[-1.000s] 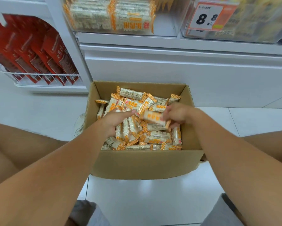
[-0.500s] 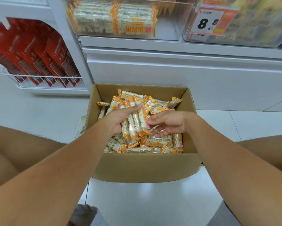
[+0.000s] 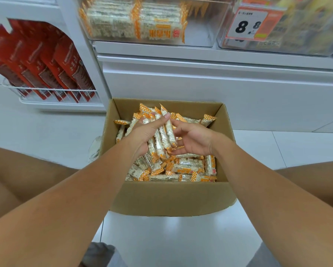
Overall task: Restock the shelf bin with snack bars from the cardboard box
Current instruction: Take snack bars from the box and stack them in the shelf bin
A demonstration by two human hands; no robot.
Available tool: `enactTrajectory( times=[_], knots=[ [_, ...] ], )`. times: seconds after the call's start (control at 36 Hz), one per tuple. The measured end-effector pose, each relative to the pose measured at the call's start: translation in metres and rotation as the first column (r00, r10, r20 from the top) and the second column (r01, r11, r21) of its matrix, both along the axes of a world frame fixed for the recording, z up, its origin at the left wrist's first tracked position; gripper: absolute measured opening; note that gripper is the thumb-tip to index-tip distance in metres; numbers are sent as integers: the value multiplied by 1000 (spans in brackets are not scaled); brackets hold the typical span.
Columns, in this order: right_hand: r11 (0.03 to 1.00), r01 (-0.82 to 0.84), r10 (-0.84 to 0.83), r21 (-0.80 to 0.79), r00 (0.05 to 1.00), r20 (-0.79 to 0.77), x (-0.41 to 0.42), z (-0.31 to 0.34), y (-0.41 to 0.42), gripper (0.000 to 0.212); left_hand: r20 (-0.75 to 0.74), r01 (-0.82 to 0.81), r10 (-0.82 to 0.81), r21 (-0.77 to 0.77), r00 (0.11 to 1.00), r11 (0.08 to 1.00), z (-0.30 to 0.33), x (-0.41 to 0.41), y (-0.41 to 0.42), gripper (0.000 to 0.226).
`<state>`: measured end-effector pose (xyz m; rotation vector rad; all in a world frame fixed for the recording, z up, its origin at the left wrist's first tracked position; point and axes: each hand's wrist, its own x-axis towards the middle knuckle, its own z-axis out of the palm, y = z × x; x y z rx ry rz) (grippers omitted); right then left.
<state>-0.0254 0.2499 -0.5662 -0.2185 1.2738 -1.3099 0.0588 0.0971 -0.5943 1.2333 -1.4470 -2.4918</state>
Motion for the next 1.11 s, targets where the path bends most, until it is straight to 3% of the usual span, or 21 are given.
enactTrajectory(
  times=[0.14, 0.25, 0.39, 0.44, 0.5, 0.61, 0.78, 0.86, 0.92, 0.97, 1.03, 1.11],
  knots=[
    [996, 58, -55, -69, 997, 45, -1, -1, 4, 54, -56, -24, 22, -40, 998, 999, 28, 1, 10, 130],
    [990, 94, -87, -100, 993, 73, -1, 1, 15, 59, -88, -20, 12, -88, 996, 996, 16, -6, 4, 85],
    [980, 163, -153, -115, 983, 98, -4, -1, 14, 61, -151, -51, 37, -94, 988, 994, 36, -7, 7, 77],
    [973, 206, -191, -108, 973, 131, -3, -1, 14, 48, -175, -60, 49, -60, 983, 996, 42, -7, 7, 67],
    [979, 163, -142, -126, 977, 159, -2, 0, 15, 29, -177, -51, 40, -60, 983, 997, 48, -8, 11, 71],
    [978, 147, -120, -150, 977, 179, 0, -1, 15, 45, -198, -67, 58, -43, 978, 997, 53, -11, 16, 86],
    [966, 181, -150, -184, 974, 172, 2, 11, 10, 36, -235, -153, 137, -52, 962, 987, 59, -21, 22, 93],
    [957, 206, -175, -204, 971, 160, -1, 20, 6, 40, -223, -183, 142, -176, 964, 967, 67, -27, 26, 94],
    [954, 211, -185, -214, 973, 136, -5, 26, 4, 56, -190, -188, 132, -312, 973, 931, 74, -29, 28, 83],
    [953, 229, -219, -200, 973, 73, -7, 38, 1, 54, -146, -192, 144, -399, 979, 897, 83, -32, 30, 72],
    [958, 231, -242, -169, 969, -53, -8, 54, -3, 49, -161, -244, 203, -312, 966, 918, 95, -35, 30, 72],
    [946, 263, -302, -188, 927, -224, -9, 84, -11, 51, -225, -299, 268, -118, 937, 947, 110, -39, 28, 94]
  ],
)
